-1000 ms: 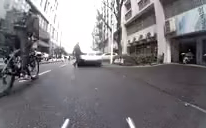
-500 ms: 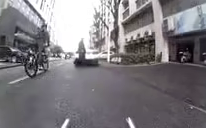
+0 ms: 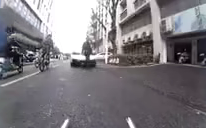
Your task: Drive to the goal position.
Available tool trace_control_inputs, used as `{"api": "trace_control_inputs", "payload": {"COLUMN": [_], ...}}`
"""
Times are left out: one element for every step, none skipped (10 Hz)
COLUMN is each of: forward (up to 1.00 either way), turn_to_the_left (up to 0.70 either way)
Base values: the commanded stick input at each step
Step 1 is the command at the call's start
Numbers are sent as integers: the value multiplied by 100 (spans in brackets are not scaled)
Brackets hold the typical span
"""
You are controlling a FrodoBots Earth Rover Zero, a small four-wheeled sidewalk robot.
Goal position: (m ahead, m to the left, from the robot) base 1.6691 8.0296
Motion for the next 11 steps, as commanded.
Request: {"api": "trace_control_inputs", "payload": {"forward": [40, 40, 40, 40, 40, 40, 39, 39, 38, 37, 37], "turn_to_the_left": [-24, -24, -24, -24, -24, -24, -36, -51, -66, -82, -92]}}
